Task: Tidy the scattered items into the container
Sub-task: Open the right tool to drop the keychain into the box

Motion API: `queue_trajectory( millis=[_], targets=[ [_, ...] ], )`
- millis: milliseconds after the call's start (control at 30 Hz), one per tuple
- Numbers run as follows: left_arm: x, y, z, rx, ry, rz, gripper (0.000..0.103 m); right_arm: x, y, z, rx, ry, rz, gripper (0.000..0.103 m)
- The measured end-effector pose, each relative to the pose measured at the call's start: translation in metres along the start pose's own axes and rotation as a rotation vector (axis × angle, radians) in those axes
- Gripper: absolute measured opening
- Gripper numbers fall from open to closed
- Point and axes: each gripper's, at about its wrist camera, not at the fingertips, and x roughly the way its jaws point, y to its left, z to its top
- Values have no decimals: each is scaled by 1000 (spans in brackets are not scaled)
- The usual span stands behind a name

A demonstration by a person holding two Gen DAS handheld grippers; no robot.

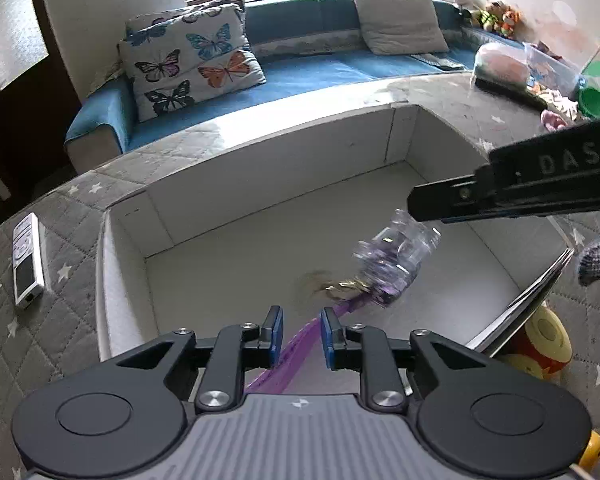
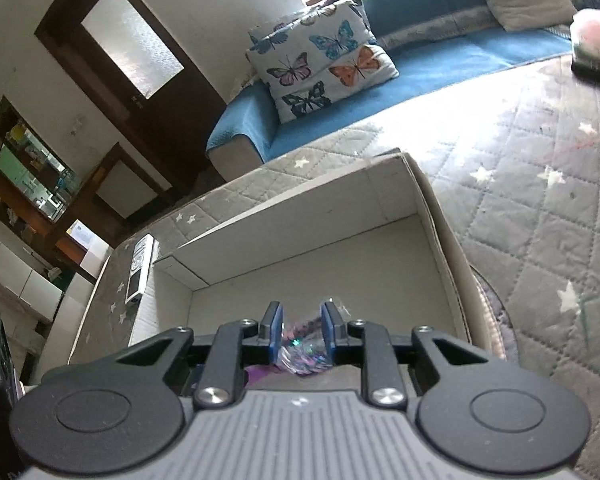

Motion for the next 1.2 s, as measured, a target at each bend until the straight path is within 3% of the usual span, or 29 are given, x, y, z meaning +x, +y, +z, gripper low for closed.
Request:
queue_trajectory(
  millis=[533,667,733,1100,1200],
  targets=[
    [-51,-3,-24,-60,-89,-7,28,-56,24,-31,-178,-83,-57,65],
    [-64,-4,-33,-77,-117,0,29,-70,28,-43,-200,-97,-59,69],
    [-71,-4,-37,-85,-130,3,29,-74,30,-48,-209,-101,-60,79],
    [-94,-10,-62,-110,-157,12,30,-106,40,-73,-265,-216,-106,102],
    [-98,-11,-72,-119,-158,12,30,-115,41,-80,-281,-250,-106,103]
  ],
)
